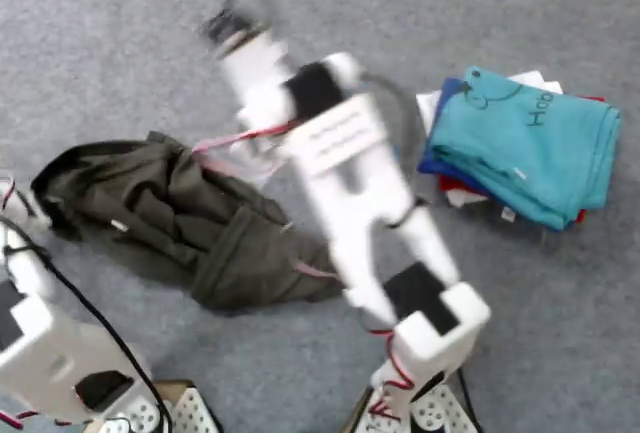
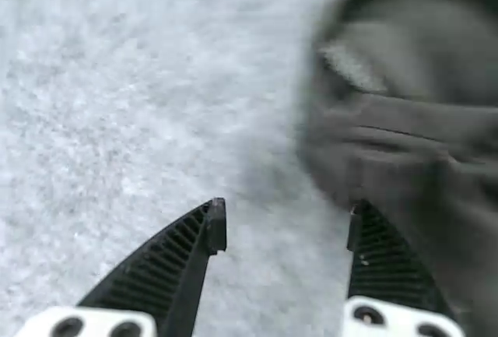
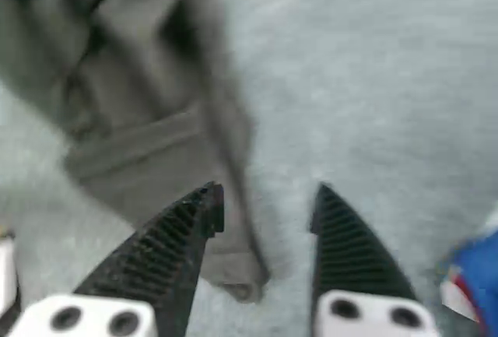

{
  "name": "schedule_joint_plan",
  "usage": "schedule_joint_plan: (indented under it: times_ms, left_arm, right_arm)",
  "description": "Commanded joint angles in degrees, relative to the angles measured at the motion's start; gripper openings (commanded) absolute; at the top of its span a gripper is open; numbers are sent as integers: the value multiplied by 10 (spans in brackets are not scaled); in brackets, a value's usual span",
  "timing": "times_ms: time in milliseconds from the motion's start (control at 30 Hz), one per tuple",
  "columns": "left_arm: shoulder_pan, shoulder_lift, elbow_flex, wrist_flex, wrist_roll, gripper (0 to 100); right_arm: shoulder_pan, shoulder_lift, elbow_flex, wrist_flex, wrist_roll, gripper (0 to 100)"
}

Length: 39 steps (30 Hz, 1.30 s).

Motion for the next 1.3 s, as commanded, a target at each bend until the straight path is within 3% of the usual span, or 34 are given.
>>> schedule_joint_plan:
  times_ms: [0, 300, 667, 900, 1267]
  left_arm:
    - [-20, 37, 8, -32, -6, 267]
    - [-17, 84, -38, -2, -5, 267]
    - [-16, 84, -22, 17, -9, 266]
    - [-20, 96, -15, 36, -8, 95]
    - [-19, 99, 4, 63, -10, 91]
  right_arm:
    - [-44, 33, 19, -9, 32, 97]
    - [-57, 188, 6, -25, 70, 230]
    - [-68, 300, -150, 1, 70, 230]
    - [-93, 327, -158, 4, 70, 230]
    - [-87, 327, -155, 6, 70, 230]
